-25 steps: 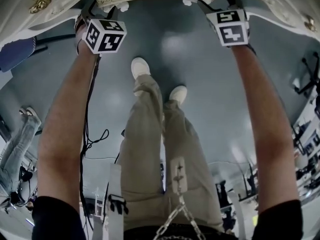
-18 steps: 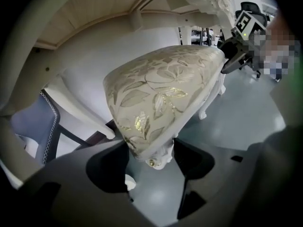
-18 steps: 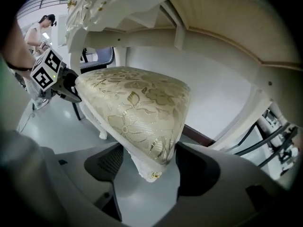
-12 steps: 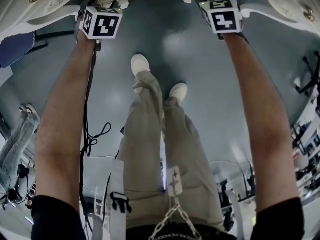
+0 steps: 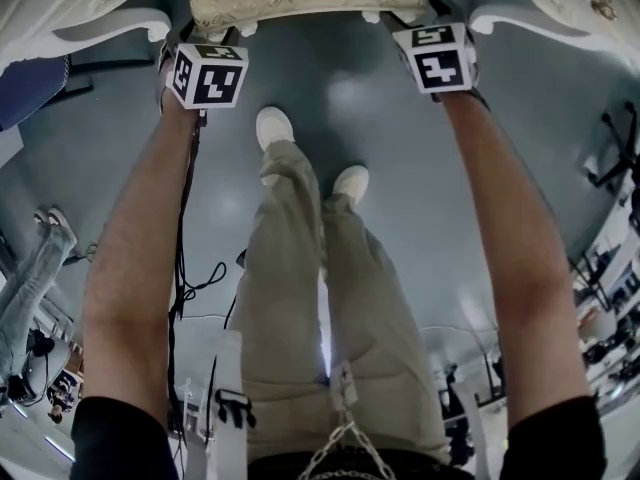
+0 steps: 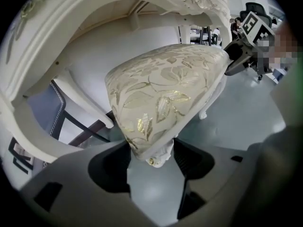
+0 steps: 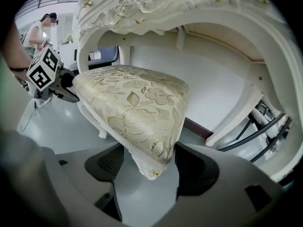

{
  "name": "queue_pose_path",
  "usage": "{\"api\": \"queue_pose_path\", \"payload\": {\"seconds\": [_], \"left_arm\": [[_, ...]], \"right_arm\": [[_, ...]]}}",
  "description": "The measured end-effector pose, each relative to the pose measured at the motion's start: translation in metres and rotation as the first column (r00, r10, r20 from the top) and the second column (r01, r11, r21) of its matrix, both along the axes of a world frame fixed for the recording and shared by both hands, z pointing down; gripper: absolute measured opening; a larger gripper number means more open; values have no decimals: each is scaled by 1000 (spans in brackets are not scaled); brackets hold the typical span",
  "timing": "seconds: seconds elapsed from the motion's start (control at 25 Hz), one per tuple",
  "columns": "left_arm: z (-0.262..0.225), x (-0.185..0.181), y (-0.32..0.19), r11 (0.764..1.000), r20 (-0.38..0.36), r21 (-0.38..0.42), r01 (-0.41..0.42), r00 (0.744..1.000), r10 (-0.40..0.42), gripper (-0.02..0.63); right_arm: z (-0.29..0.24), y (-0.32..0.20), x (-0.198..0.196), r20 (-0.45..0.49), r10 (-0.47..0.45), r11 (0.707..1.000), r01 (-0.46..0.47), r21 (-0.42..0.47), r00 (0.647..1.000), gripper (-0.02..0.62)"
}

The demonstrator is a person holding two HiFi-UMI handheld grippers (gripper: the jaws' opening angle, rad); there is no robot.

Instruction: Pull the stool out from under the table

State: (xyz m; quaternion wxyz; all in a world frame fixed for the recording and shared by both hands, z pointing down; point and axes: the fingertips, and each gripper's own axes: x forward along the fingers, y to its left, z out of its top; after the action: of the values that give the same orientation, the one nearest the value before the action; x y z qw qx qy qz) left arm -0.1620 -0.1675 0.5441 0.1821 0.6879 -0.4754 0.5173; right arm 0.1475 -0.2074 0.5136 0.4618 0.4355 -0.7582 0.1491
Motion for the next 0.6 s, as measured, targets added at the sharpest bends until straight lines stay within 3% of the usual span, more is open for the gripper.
{"api": "queue_pose_path", "payload": {"seconds": [0.6], "left_arm": [[7,6,93,998,-32,-42,37,999,-39,282]], "right_arm": [[6,90,6,-7,-13,998,13,-64,1000,334]]}}
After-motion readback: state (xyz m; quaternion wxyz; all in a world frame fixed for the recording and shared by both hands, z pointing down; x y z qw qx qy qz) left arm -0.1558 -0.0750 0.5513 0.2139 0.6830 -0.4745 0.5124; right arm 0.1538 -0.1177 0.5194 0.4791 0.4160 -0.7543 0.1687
